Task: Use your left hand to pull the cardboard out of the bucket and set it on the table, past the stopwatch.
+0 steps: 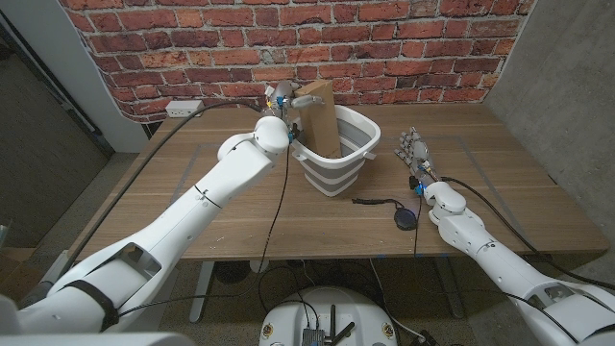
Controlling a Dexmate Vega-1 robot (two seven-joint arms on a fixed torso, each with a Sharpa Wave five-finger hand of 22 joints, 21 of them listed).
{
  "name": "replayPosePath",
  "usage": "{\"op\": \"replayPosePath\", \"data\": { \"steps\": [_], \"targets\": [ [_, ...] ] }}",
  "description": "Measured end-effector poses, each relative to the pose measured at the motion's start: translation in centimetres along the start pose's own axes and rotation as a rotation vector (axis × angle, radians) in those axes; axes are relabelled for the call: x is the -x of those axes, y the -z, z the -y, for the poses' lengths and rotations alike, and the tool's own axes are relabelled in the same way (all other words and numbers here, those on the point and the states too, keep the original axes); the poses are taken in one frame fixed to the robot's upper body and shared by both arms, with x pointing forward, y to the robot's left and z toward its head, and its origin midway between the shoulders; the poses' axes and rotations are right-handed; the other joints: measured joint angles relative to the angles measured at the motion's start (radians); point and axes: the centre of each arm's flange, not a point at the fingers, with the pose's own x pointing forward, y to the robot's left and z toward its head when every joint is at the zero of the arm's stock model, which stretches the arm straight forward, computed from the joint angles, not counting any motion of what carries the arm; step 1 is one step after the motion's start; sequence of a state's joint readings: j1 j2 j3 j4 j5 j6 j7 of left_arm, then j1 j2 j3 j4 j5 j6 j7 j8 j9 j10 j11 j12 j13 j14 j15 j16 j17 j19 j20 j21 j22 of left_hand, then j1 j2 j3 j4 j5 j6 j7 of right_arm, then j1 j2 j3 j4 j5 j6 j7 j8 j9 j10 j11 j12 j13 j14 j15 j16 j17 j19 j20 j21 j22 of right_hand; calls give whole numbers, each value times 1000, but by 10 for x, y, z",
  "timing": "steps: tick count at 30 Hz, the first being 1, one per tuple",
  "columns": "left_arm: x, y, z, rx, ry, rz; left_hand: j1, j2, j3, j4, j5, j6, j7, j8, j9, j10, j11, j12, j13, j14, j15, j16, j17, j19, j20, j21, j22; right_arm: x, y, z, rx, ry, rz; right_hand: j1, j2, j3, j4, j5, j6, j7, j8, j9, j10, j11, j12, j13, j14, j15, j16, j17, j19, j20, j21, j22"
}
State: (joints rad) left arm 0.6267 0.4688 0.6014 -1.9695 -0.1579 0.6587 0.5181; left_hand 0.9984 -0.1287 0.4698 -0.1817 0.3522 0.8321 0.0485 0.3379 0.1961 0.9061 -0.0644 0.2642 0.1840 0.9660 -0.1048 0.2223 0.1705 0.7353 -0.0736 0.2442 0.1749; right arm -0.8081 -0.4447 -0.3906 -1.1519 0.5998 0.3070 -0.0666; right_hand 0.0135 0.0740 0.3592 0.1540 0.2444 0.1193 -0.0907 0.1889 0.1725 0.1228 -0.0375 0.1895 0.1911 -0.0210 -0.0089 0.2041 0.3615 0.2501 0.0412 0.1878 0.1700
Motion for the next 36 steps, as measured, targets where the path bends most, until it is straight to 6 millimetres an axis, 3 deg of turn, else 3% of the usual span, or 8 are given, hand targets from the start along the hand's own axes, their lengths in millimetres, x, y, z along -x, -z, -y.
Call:
{"op": "replayPosePath", "data": {
  "steps": [36],
  "targets": [
    [11,-22,-16,82,70,-6,10,-10,0,0,3,11,0,0,0,20,9,-11,0,13,6,-12,-1,3,-3,-8,0,2,-2,-6,3,0,11,0,0,-8,0,0,0,0,0,0,0,0,0,0,0,0,0,-4,0,0,0,0]
  ]
}}
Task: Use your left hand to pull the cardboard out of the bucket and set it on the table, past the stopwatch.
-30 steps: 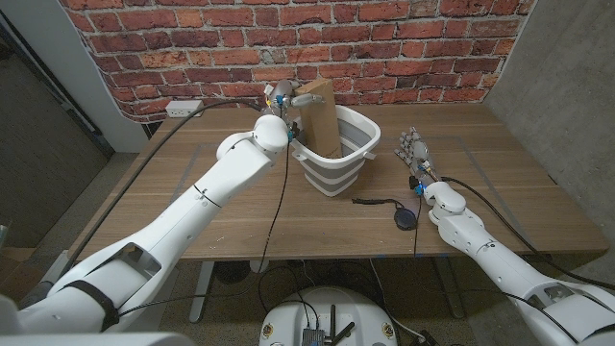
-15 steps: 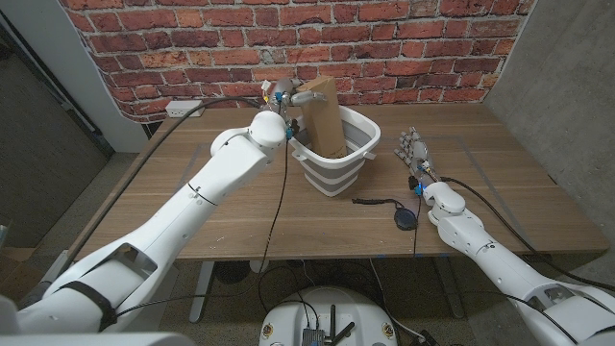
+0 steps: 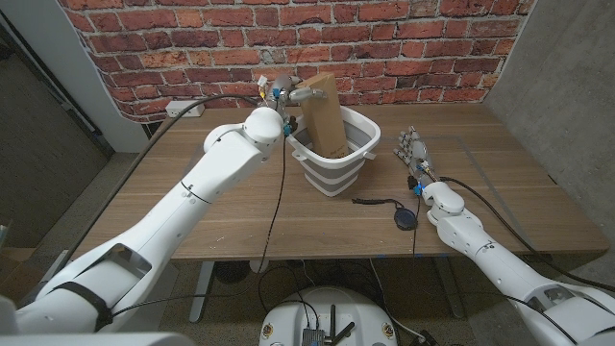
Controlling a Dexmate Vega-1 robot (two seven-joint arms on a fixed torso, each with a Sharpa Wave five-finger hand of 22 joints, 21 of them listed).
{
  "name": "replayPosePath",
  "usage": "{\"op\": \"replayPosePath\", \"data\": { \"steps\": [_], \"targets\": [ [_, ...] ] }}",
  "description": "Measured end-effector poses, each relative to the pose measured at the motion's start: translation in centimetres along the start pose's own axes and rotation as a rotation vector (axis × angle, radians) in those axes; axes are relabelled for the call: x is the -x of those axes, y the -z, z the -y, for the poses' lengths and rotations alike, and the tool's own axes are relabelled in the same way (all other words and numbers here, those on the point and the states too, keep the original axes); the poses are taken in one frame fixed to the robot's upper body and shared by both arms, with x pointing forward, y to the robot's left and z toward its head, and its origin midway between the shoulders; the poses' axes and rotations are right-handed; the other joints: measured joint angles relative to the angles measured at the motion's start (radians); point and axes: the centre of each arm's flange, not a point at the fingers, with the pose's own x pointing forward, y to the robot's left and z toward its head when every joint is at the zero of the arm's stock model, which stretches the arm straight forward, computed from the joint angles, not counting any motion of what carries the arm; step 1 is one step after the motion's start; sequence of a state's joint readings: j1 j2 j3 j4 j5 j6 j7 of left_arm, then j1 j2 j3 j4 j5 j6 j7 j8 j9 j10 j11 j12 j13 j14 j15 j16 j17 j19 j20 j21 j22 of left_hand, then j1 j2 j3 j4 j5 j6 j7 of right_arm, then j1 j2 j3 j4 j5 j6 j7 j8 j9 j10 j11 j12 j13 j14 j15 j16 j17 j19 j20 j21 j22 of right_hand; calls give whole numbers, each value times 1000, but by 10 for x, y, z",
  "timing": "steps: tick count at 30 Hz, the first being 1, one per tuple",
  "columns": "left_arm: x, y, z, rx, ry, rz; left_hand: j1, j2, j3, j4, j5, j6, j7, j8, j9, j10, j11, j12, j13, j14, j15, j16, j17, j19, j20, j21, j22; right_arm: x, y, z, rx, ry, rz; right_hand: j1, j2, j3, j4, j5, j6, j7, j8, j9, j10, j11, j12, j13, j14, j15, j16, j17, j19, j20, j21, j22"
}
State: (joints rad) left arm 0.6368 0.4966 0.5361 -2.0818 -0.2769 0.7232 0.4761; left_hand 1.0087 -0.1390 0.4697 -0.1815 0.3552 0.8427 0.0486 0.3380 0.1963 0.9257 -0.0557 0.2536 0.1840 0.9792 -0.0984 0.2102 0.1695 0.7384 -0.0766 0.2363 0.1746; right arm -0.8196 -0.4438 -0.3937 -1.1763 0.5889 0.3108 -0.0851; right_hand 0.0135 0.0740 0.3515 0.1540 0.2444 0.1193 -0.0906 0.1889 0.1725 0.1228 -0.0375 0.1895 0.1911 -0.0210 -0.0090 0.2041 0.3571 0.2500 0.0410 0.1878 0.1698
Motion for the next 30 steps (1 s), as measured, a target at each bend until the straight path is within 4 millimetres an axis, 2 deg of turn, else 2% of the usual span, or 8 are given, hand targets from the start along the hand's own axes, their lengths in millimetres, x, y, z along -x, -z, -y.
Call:
{"op": "replayPosePath", "data": {
  "steps": [30],
  "targets": [
    [6,-40,-32,42,15,57,-2,2,1,1,-1,5,-2,-14,0,10,0,-15,4,6,5,-8,0,0,0,-11,-2,0,0,-6,3,-15,-6,0,0,-4,4,0,0,0,0,2,0,0,0,0,0,0,8,-5,0,0,0,0]
  ]
}}
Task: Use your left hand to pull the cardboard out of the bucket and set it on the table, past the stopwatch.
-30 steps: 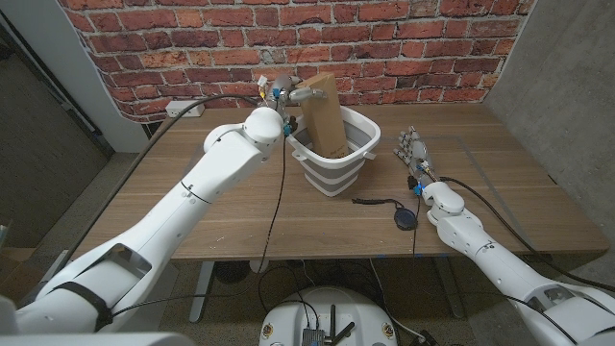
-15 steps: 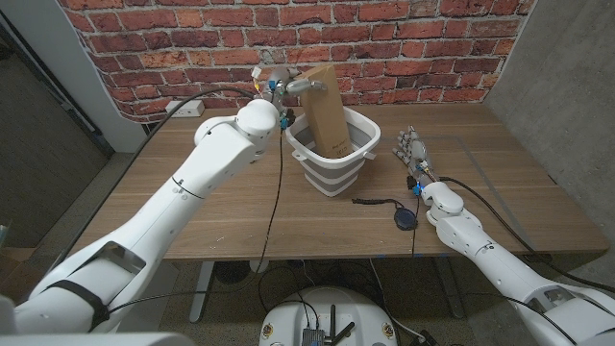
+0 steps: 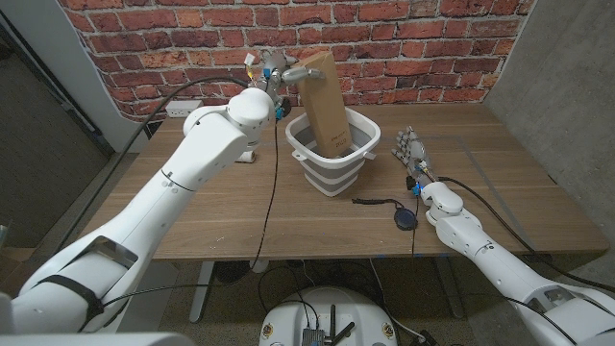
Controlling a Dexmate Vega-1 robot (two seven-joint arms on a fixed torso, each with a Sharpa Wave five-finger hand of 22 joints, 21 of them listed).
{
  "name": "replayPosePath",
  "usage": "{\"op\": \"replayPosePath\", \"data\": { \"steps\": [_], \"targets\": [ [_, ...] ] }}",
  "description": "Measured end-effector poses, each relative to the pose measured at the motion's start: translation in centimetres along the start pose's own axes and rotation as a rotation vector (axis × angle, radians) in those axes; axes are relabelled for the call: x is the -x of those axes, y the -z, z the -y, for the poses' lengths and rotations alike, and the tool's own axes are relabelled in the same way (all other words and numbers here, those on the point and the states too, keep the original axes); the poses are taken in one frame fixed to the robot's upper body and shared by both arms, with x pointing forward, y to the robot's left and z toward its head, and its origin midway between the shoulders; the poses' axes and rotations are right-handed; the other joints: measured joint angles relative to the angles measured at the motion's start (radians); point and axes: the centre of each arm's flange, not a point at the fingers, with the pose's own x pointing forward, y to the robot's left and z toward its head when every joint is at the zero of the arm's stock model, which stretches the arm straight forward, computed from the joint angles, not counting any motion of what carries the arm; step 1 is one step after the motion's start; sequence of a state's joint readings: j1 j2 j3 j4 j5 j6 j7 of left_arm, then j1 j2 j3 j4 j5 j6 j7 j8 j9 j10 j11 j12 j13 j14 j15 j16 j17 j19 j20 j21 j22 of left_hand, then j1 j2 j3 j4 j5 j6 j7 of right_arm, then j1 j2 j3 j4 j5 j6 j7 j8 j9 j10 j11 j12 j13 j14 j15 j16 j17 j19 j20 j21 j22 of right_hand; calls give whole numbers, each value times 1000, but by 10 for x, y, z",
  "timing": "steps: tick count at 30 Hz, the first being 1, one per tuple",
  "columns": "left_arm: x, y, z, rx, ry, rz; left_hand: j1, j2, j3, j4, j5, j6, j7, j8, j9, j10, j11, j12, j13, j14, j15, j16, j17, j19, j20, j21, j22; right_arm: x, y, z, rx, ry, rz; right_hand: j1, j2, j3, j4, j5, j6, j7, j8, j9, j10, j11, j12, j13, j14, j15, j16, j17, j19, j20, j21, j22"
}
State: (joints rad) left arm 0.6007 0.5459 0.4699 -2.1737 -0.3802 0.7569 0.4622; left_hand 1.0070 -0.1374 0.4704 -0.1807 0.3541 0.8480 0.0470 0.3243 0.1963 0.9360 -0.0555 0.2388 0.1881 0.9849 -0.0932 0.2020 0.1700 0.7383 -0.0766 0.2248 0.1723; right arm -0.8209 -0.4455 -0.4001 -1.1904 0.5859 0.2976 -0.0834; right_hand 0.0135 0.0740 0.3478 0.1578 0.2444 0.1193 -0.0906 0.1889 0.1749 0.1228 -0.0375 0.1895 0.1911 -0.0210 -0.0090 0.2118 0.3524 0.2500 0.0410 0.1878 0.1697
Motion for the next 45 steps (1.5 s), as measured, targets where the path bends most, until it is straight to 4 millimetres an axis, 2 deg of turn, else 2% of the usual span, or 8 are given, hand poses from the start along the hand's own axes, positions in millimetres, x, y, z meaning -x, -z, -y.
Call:
{"op": "replayPosePath", "data": {
  "steps": [13,23,45],
  "targets": [
    [1,-15,-20,39,-3,9,-3,3,0,0,0,3,1,-7,0,6,-1,-8,2,5,-5,-4,0,0,0,0,0,-3,-1,-4,4,-10,-5,0,0,0,0,0,0,0,0,0,0,0,0,0,0,0,0,0,0,0,0,0],
    [3,-14,-32,119,-6,-6,-5,5,0,0,-4,3,1,-12,0,11,4,-12,2,9,-2,-7,0,0,0,-2,0,-5,0,-6,6,-14,-13,0,0,0,0,0,2,2,0,0,0,0,0,0,0,0,0,0,0,0,0,0],
    [22,-15,-73,264,-111,-2,-5,5,-4,4,-4,10,0,-11,0,18,7,-16,0,13,2,-10,0,9,-2,-8,0,-10,2,-11,11,-34,-32,0,0,-4,-4,0,2,2,0,0,-6,-5,0,0,0,0,0,-5,0,0,0,0]
  ]
}}
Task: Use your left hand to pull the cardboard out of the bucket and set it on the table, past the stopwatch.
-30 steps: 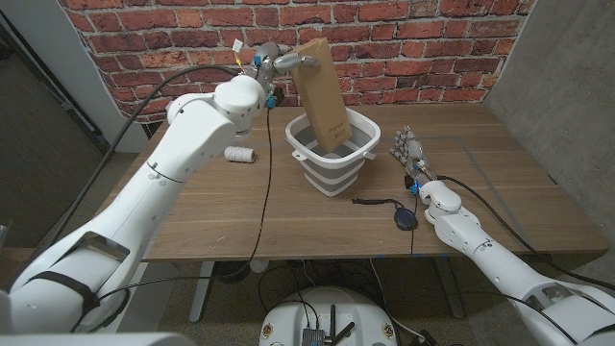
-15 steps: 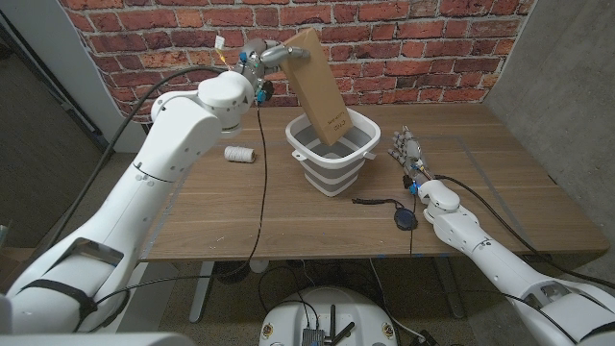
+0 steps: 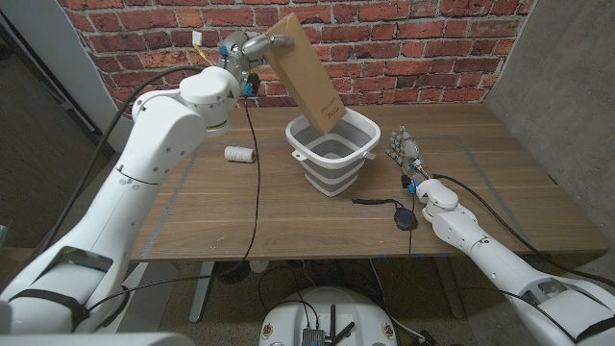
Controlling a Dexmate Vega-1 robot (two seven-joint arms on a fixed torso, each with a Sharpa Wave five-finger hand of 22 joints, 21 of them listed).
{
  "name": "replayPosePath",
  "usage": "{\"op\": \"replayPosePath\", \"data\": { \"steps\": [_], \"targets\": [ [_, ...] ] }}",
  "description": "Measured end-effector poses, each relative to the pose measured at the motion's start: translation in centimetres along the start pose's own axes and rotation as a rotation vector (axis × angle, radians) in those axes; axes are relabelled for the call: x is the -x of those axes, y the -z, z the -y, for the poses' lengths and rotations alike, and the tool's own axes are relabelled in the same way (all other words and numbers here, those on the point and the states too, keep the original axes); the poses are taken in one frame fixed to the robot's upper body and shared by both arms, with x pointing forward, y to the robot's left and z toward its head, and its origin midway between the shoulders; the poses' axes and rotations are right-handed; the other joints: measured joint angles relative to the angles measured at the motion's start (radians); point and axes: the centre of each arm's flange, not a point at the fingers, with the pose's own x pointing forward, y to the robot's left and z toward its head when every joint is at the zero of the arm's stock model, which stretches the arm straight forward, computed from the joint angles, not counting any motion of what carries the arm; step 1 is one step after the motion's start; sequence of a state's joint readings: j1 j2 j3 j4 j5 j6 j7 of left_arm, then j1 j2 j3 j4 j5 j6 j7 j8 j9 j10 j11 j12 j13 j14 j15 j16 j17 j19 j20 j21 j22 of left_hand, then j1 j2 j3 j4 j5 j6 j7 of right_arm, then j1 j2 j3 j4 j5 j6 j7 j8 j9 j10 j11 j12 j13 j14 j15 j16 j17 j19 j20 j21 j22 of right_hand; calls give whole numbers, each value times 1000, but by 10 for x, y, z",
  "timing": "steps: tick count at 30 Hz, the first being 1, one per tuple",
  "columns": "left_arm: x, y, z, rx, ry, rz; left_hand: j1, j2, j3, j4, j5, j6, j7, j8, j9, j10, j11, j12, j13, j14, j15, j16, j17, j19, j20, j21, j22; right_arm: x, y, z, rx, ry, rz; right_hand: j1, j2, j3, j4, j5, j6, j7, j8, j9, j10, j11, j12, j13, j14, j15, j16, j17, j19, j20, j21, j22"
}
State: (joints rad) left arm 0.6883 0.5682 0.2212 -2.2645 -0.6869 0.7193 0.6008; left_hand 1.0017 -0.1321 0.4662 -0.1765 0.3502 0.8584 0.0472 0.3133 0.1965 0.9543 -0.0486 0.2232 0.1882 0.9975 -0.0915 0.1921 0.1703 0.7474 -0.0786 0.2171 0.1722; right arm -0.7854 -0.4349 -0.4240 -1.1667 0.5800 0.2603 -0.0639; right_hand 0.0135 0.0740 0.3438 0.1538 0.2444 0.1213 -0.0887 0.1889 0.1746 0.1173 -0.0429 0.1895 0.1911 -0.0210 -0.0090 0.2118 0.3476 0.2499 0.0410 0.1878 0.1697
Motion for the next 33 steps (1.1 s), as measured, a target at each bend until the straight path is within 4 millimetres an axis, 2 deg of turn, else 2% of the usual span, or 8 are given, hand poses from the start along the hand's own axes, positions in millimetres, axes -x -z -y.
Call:
{"op": "replayPosePath", "data": {
  "steps": [17,33],
  "targets": [
    [20,23,-32,179,-82,-33,0,0,0,0,-3,0,0,1,0,5,5,-4,1,0,0,-1,-1,20,-5,0,3,1,1,-4,3,-9,-11,0,0,0,0,0,0,0,0,0,0,0,0,0,0,0,0,0,0,0,0,0],
    [43,23,-71,311,-160,-27,0,0,0,0,-4,0,0,0,0,5,5,-8,6,4,3,-5,-1,30,-5,0,3,-1,5,-13,-5,-19,-23,0,0,0,0,0,0,0,0,-3,0,0,0,0,0,0,0,0,1,-6,0,0]
  ]
}}
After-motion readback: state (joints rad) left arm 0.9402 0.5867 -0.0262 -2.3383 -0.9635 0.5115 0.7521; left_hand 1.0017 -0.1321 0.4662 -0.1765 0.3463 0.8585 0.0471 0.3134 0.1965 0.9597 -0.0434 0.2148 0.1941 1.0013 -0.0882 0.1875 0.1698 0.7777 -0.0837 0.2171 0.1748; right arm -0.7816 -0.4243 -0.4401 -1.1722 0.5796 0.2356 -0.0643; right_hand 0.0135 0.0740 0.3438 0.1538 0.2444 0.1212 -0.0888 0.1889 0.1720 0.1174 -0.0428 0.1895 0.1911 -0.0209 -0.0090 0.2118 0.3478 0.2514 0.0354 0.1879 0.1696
